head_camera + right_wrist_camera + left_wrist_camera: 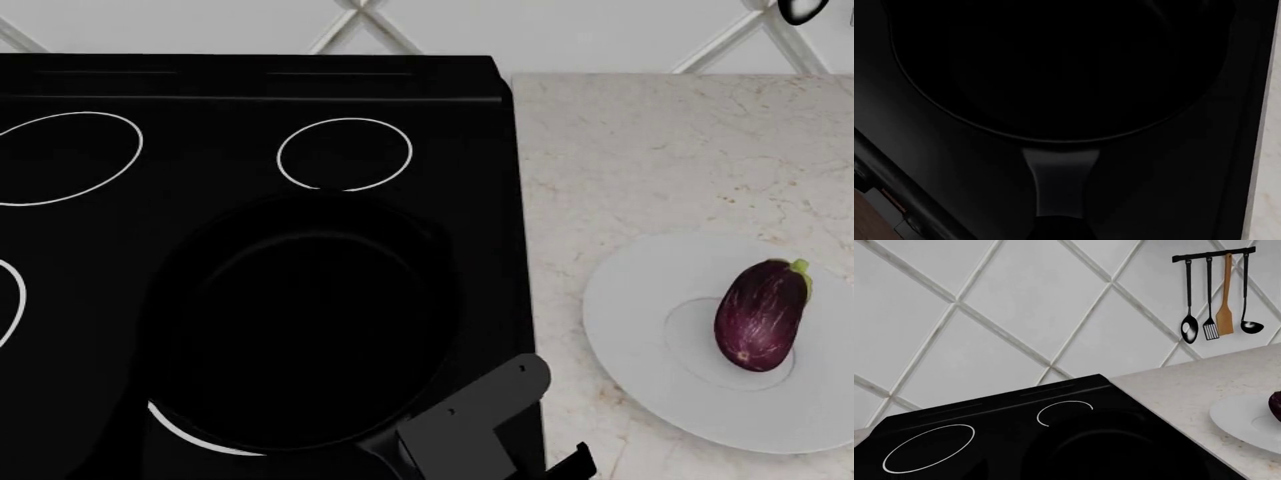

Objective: Pick up the pan and dump the vegetables in it onto the plate. Then return the pan to the stove.

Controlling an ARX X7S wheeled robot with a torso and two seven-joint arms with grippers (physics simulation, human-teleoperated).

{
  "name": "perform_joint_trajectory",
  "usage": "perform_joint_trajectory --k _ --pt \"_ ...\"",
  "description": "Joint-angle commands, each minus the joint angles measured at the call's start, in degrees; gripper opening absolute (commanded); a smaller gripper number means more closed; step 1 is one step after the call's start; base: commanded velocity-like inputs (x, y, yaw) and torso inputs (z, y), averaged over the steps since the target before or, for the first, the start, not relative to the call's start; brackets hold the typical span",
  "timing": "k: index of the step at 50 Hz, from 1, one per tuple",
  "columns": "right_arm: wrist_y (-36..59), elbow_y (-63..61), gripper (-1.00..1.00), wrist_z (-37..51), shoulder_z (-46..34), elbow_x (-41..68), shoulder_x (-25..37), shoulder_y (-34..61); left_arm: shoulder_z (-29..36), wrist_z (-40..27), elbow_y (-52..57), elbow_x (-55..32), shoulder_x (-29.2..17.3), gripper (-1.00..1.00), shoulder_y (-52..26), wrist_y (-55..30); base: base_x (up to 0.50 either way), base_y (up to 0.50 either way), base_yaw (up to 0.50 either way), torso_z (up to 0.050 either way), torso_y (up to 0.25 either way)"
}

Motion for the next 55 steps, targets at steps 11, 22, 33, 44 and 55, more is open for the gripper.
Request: perform_joint_trajectory --k 11,22,33,44,55 --pt "-2.0 0.8 1.00 -1.8 1.3 -0.8 -0.2 1.0 1.0 -2.0 2.4 -0.3 -1.3 1.00 0.2 0.7 0.00 0.00 0.00 0.000 0.000" --pt "3.1 -2.8 1.00 2.4 4.0 5.1 -0.6 1.9 2.7 -3.9 2.6 -0.8 -3.3 1.00 -0.8 3.0 0.00 0.00 0.00 0.000 0.000" --pt "12.2 -8.2 1.00 12.5 8.7 16.7 -2.4 4.2 4.5 -4.8 2.4 -1.4 -5.6 1.00 -1.0 6.1 0.00 0.00 0.00 0.000 0.000" --pt "14.0 -13.9 1.00 29.1 14.8 34.6 -0.4 6.8 5.1 -5.1 2.4 -0.6 -7.2 1.00 0.3 8.7 0.00 0.00 0.00 0.000 0.000" --pt "8.2 -18.5 1.00 43.2 12.9 49.7 3.9 9.5 6.8 -5.6 2.2 -0.3 -7.6 1.00 -0.3 9.6 0.00 0.00 0.00 0.000 0.000"
